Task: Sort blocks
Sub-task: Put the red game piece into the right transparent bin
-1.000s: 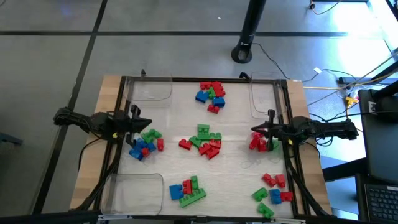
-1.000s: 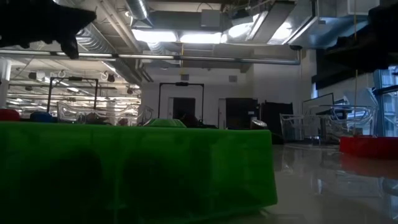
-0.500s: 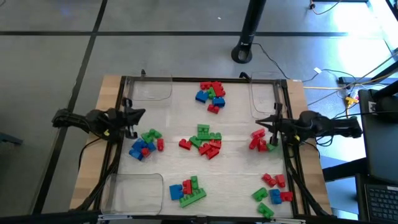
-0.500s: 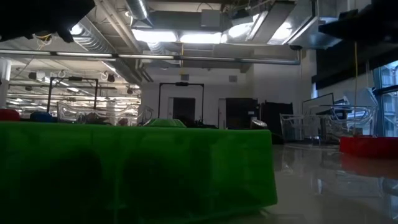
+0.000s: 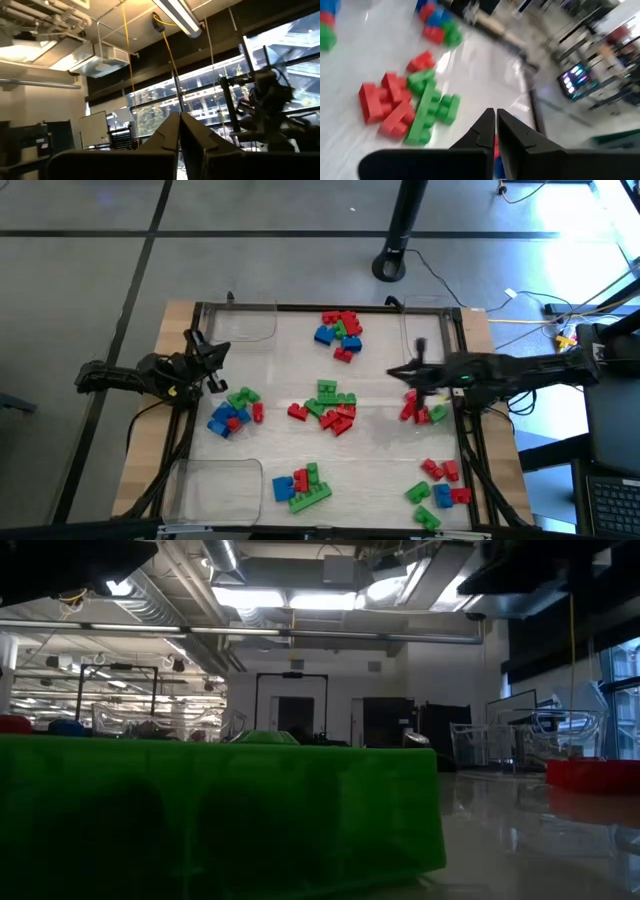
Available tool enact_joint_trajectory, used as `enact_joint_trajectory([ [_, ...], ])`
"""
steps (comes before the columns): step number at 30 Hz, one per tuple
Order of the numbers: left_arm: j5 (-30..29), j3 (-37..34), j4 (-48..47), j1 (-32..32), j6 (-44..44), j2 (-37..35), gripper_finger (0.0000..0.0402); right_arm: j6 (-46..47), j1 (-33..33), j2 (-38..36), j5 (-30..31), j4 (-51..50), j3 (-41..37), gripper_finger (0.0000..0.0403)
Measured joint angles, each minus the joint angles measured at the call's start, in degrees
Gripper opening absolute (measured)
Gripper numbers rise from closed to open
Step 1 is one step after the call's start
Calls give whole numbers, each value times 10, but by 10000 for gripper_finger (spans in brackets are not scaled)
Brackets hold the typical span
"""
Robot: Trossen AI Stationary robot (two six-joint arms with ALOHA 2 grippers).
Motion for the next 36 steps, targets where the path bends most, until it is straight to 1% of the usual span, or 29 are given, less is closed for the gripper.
enact_joint_trajectory([
  [3, 0, 0, 5, 2, -7, -3, 4, -1, 0, 83, -14, 2, 43, 21],
  [8, 0, 0, 2, 2, -15, 0, 4, -2, 0, 209, -71, 0, 112, 21],
  [12, 0, 0, 2, 2, -24, 0, 4, -2, 1, 290, -116, 3, 150, 21],
  [16, 0, 0, 2, 2, -44, -1, 4, -2, 0, 358, -115, 0, 173, 21],
  [19, 0, 0, 3, 2, -46, -1, 4, -2, 0, 394, -114, -4, 191, 21],
  [21, 0, 0, 4, 2, -46, -1, 4, -2, 0, 413, -123, -19, 203, 29],
  [24, 0, 0, 5, 2, -46, -1, 4, 5, 7, 434, -141, -55, 220, 63],
  [26, 0, 0, 6, 2, -46, -1, 4, 12, 14, 443, -144, -81, 225, 100],
  [31, 0, 0, 5, 2, -49, -1, 4, 18, 26, 462, -139, -105, 225, 197],
  [33, 0, 0, 5, 2, -56, -1, 4, 19, 26, 471, -117, -104, 225, 226],
  [35, 0, 0, 6, 2, -62, -1, 4, 23, 27, 480, -71, -96, 225, 247],
  [36, 0, 0, 9, 2, -68, -1, 4, 32, 27, 483, -57, -97, 225, 254],
])
